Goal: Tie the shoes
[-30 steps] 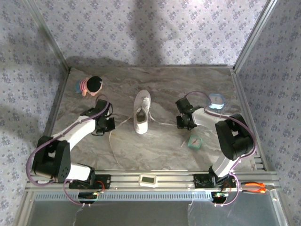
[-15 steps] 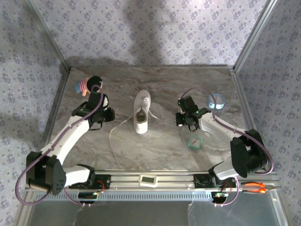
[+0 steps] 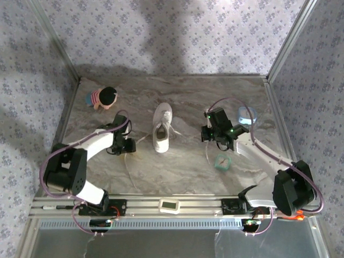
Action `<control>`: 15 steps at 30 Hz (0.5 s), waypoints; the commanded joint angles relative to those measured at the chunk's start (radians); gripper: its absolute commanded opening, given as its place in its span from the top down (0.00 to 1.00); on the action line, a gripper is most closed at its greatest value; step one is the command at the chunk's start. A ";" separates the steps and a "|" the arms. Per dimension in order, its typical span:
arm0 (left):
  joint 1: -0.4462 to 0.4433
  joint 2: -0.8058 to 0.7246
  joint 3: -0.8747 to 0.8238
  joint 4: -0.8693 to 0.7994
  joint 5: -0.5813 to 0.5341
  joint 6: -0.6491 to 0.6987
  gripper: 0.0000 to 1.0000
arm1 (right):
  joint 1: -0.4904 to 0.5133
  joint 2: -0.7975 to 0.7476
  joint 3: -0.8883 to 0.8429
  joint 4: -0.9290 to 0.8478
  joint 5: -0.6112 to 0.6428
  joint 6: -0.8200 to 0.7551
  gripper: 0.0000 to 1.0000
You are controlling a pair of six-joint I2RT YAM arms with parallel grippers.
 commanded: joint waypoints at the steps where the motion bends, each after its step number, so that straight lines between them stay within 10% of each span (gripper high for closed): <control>1: 0.001 0.039 0.031 -0.008 -0.011 -0.031 0.48 | 0.010 -0.015 0.033 -0.040 -0.007 0.018 1.00; 5: 0.001 0.066 0.022 -0.002 -0.007 -0.045 0.58 | 0.019 -0.015 0.043 -0.043 -0.003 0.020 1.00; 11: -0.011 0.013 0.008 -0.018 0.014 -0.043 0.99 | 0.021 -0.034 0.053 -0.045 -0.025 0.029 1.00; 15: -0.054 -0.097 0.030 -0.047 0.026 -0.043 1.00 | 0.019 -0.049 0.025 -0.014 -0.052 0.042 1.00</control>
